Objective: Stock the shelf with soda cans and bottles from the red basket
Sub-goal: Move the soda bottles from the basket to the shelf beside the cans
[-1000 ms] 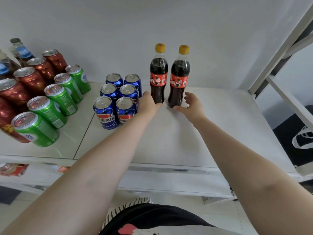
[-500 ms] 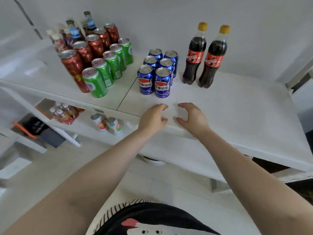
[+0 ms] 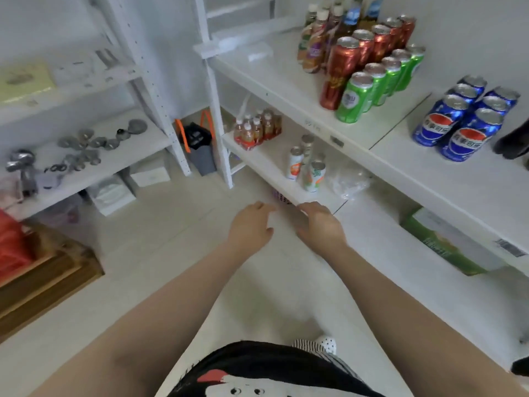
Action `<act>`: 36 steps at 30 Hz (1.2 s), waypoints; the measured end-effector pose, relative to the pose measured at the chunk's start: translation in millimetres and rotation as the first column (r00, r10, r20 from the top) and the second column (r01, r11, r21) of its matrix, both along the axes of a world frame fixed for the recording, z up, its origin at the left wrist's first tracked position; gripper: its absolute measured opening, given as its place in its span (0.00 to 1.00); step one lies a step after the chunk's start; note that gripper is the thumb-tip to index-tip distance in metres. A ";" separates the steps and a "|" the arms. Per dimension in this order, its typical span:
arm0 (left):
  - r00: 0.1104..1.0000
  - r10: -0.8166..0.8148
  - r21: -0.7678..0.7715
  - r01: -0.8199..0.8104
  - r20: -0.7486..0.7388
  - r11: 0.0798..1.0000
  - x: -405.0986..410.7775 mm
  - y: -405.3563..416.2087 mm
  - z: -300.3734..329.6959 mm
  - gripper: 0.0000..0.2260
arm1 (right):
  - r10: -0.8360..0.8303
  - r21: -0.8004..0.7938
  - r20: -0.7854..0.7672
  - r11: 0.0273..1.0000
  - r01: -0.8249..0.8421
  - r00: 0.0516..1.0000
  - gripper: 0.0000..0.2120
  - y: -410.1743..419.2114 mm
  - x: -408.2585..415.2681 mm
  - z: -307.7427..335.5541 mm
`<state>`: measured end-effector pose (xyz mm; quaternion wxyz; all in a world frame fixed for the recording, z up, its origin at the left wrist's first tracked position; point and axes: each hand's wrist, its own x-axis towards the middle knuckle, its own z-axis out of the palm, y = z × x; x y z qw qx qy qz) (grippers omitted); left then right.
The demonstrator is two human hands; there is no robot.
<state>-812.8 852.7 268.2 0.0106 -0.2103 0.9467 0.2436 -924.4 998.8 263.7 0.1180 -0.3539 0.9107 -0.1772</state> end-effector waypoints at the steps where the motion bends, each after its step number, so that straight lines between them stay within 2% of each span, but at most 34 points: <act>1: 0.999 0.028 0.006 -0.029 0.033 1.000 29.1 -18.4 -5.9 0.23 | 0.029 0.034 0.002 0.999 -0.029 1.000 0.24 -18.1 19.1 -5.0; 9: 0.905 0.374 0.009 -0.384 0.205 0.923 260.2 -128.6 -38.8 0.24 | 0.358 0.185 0.061 0.913 -0.363 0.932 0.23 -148.6 161.6 -38.0; 15: 0.735 0.626 0.041 -0.656 0.261 0.753 376.9 -173.3 -51.9 0.24 | 0.579 0.250 0.127 0.767 -0.591 0.806 0.23 -243.9 236.4 -48.0; 21: 0.599 0.750 0.093 -0.795 0.279 0.600 429.1 -215.9 -58.5 0.24 | 0.727 0.248 0.172 0.621 -0.743 0.665 0.23 -335.7 292.2 -61.2; 27: 0.445 0.838 0.080 -0.893 0.317 0.444 475.2 -281.9 -56.4 0.23 | 0.832 0.232 0.203 0.471 -0.851 0.516 0.23 -441.7 338.1 -71.6; 33: 0.363 0.875 0.063 -0.930 0.321 0.363 514.9 -331.0 -55.2 0.24 | 0.881 0.233 0.212 0.375 -0.897 0.423 0.24 -516.6 378.6 -69.0; 35: 0.317 0.888 0.073 -0.948 0.332 0.311 540.9 -360.1 -62.5 0.24 | 0.894 0.242 0.206 0.348 -0.906 0.398 0.24 -555.3 406.2 -73.0; 36: 0.326 0.884 0.075 -0.944 0.334 0.320 539.9 -361.1 -62.4 0.24 | 0.894 0.236 0.208 0.347 -0.908 0.396 0.24 -557.0 407.4 -71.1</act>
